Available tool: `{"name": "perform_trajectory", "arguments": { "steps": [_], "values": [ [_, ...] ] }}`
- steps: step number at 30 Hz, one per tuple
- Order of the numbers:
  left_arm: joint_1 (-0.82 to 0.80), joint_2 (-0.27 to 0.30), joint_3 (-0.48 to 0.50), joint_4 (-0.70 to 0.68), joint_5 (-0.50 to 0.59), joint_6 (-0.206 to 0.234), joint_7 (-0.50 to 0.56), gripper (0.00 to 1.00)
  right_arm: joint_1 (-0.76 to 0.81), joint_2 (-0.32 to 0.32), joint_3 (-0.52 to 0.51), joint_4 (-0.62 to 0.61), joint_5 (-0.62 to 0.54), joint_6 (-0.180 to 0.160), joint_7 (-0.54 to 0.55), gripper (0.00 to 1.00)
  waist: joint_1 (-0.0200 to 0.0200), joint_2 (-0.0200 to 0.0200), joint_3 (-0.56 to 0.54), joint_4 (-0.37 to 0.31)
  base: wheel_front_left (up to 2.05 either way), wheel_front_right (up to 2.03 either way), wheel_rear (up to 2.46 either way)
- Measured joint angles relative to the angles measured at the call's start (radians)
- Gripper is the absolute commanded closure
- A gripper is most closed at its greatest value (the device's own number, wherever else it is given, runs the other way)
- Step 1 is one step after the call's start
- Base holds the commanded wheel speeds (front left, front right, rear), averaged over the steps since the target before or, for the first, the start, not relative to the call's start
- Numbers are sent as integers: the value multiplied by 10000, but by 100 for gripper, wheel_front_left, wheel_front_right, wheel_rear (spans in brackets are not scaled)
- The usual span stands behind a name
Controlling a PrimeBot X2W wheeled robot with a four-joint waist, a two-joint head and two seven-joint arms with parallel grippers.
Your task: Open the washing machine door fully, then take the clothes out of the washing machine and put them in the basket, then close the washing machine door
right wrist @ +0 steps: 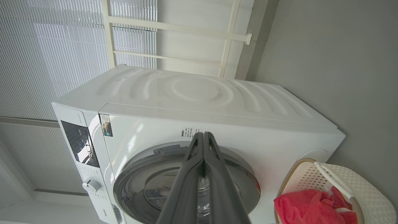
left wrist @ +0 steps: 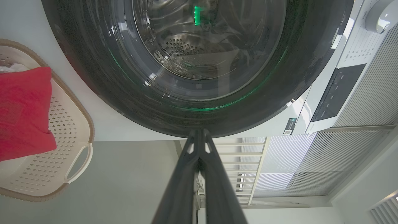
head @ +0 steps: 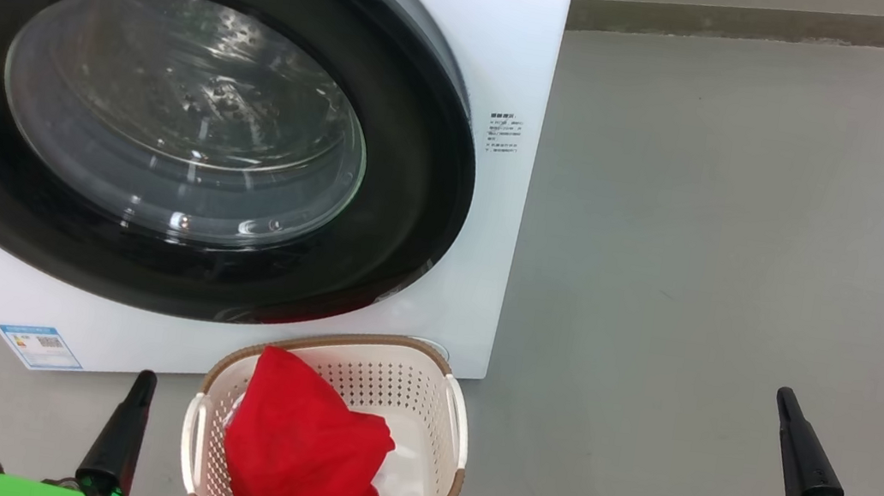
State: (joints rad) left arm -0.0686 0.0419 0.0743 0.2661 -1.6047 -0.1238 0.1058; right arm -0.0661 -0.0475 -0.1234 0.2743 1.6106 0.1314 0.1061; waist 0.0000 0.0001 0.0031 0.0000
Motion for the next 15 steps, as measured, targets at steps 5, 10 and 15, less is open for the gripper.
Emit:
{"name": "perform_trajectory", "arguments": {
  "steps": [5,10,15],
  "values": [
    [0,-2,4,0,0,0,0,100,0,2,-2,0,0,-2,0,100,1,0,0,0,0,0,0],
    [0,-2,6,0,0,0,0,100,0,4,-4,0,0,-2,0,100,0,0,0,0,0,0,0],
    [0,-2,8,0,0,0,0,100,0,6,-6,0,0,-2,0,100,0,0,0,0,0,0,0]
  ]
}}
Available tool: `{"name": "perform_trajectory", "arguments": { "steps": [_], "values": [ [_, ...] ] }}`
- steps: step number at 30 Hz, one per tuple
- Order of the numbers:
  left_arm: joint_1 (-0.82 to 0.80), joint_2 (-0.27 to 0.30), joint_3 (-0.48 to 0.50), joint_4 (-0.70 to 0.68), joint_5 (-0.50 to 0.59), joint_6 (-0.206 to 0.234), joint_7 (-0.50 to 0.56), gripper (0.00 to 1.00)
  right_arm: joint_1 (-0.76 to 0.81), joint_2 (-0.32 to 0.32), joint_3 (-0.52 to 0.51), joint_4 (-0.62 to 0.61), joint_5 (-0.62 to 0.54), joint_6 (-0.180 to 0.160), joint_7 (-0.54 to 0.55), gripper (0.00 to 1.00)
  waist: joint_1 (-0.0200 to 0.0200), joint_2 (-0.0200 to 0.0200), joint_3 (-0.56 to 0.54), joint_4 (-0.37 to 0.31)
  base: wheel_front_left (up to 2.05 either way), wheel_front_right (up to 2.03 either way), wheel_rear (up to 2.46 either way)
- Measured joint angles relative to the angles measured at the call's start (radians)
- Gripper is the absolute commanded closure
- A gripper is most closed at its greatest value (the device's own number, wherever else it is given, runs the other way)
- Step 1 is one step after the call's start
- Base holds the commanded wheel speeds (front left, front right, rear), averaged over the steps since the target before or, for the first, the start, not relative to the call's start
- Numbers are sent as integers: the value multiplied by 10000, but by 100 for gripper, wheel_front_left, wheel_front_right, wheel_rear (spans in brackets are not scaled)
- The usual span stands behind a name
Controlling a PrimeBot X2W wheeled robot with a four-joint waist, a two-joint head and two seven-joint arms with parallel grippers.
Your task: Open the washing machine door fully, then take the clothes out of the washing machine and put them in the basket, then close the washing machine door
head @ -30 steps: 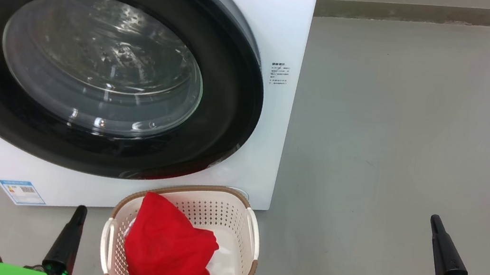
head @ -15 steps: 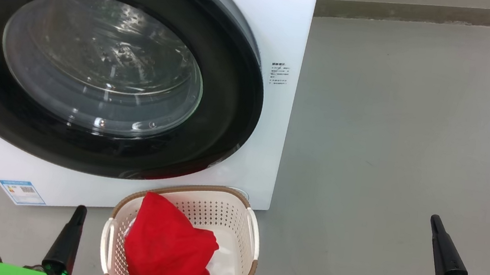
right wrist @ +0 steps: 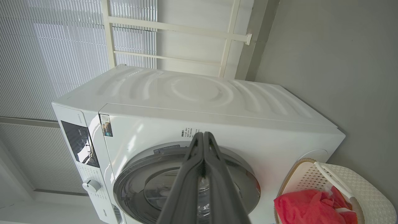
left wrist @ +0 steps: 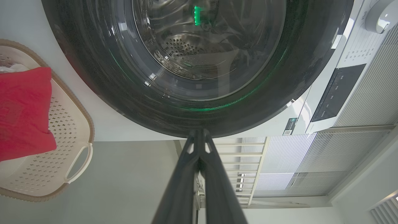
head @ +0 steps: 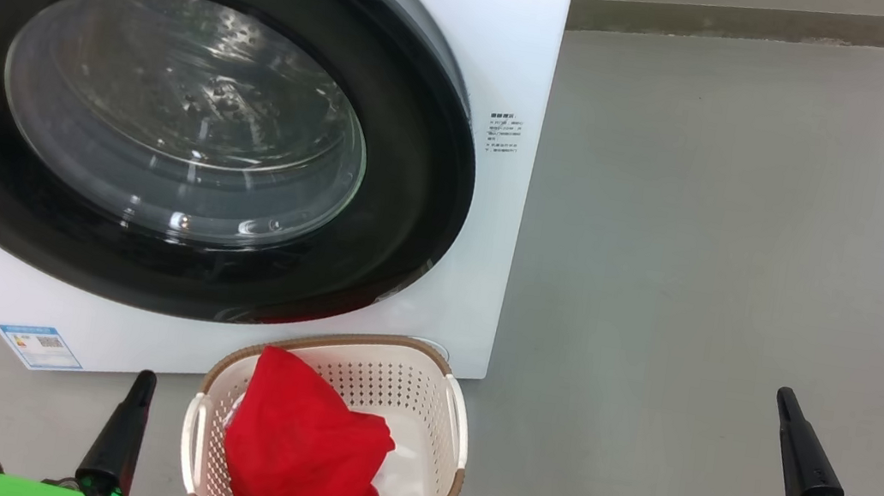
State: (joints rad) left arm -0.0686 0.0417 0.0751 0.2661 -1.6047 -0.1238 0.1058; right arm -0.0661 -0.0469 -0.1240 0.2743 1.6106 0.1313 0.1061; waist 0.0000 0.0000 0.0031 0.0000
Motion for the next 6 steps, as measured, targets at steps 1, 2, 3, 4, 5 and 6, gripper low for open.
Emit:
{"name": "perform_trajectory", "arguments": {
  "steps": [1,2,3,4,5,6],
  "values": [
    [0,0,0,0,0,0,0,100,0,0,-2,0,0,2,0,100,0,0,0,0,0,0,0],
    [0,0,0,0,0,0,0,100,0,0,-2,0,0,0,0,100,0,0,0,0,0,0,0],
    [0,0,2,0,0,0,0,100,0,2,-2,0,0,2,0,100,0,0,0,0,0,0,0],
    [0,0,2,0,0,0,2,100,0,2,-4,0,0,2,0,100,0,0,0,0,0,0,0],
    [0,0,2,0,0,0,2,100,0,2,-4,0,0,0,2,100,0,0,0,0,0,0,0],
    [0,0,2,0,0,0,2,100,0,2,-4,0,0,0,2,100,0,0,0,0,0,0,0]
  ]
}}
